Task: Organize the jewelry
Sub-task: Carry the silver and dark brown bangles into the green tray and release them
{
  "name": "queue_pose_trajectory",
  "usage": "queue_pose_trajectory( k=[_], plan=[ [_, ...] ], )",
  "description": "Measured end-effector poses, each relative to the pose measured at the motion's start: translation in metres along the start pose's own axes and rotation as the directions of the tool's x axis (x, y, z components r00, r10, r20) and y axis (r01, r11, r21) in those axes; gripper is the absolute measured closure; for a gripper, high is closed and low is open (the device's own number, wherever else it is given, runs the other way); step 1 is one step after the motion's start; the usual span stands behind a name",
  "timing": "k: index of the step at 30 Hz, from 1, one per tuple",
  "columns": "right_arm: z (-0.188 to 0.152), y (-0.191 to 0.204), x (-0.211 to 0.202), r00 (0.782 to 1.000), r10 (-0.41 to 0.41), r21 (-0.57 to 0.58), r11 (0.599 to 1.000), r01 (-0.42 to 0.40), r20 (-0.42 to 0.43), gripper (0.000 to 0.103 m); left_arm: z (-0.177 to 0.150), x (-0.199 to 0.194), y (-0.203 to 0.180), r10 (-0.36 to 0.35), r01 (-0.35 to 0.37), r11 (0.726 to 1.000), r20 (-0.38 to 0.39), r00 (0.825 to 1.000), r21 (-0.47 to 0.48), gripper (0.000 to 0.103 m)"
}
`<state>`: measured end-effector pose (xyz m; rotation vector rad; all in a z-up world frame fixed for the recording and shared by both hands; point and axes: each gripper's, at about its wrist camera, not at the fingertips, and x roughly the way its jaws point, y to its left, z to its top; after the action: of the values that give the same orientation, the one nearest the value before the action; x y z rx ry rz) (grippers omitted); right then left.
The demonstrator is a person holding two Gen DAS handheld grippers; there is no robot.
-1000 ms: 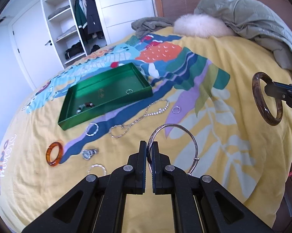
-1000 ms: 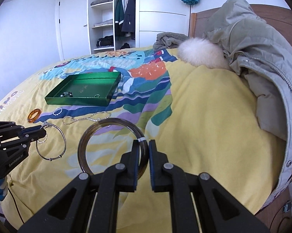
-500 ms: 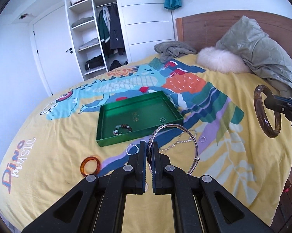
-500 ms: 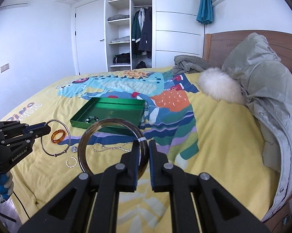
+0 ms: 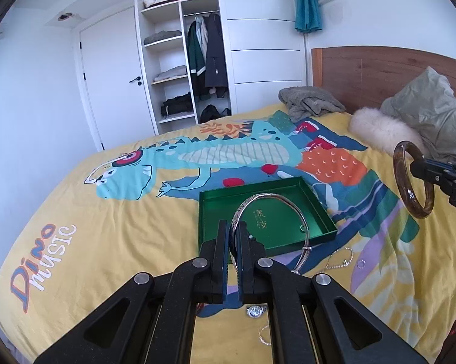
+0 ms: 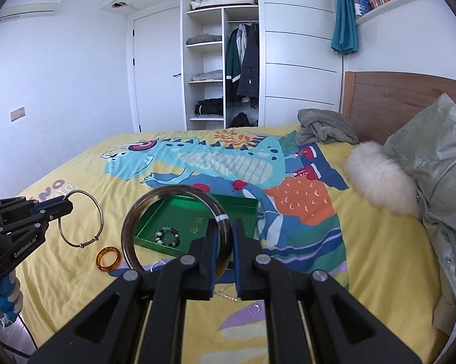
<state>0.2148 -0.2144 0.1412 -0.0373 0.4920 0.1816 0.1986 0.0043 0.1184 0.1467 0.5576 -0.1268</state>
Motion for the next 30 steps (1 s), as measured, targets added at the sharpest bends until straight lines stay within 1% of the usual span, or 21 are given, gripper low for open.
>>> queue_pose_trajectory(
  k=[4, 7, 12, 15, 19, 25, 30],
  plan=[
    [0.014, 0.000, 0.047, 1.000, 0.003, 0.011, 1.000, -0.003, -0.025, 0.095, 0.013, 0.040, 0.009, 0.010, -0.011, 1.000, -0.020, 1.000, -0.028, 0.099],
    [0.017, -0.003, 0.086, 0.999, 0.000, 0.016, 1.000, 0.000, -0.051, 0.095, 0.018, 0.079, 0.016, 0.011, -0.014, 0.999, -0.052, 0.999, -0.050, 0.099],
    [0.009, -0.013, 0.161, 0.993, 0.008, 0.043, 0.999, -0.003, -0.120, 0.095, 0.016, 0.148, 0.025, 0.011, -0.021, 0.996, -0.119, 0.993, -0.088, 0.099],
    [0.002, -0.019, 0.206, 0.987, 0.009, 0.053, 0.999, 0.000, -0.163, 0.095, 0.012, 0.190, 0.030, 0.012, -0.030, 0.994, -0.163, 0.987, -0.107, 0.099],
    [-0.011, -0.021, 0.258, 0.976, 0.006, 0.056, 0.998, 0.006, -0.217, 0.095, 0.007, 0.235, 0.035, 0.009, -0.038, 0.991, -0.213, 0.977, -0.129, 0.099],
    [-0.035, -0.027, 0.314, 0.955, -0.001, 0.062, 0.998, 0.021, -0.297, 0.095, -0.004, 0.285, 0.033, -0.001, -0.037, 0.990, -0.274, 0.962, -0.133, 0.099],
    [-0.049, -0.030, 0.340, 0.935, -0.013, 0.049, 0.998, 0.032, -0.354, 0.095, -0.012, 0.309, 0.032, -0.016, -0.035, 0.987, -0.313, 0.950, -0.156, 0.099]
  ],
)
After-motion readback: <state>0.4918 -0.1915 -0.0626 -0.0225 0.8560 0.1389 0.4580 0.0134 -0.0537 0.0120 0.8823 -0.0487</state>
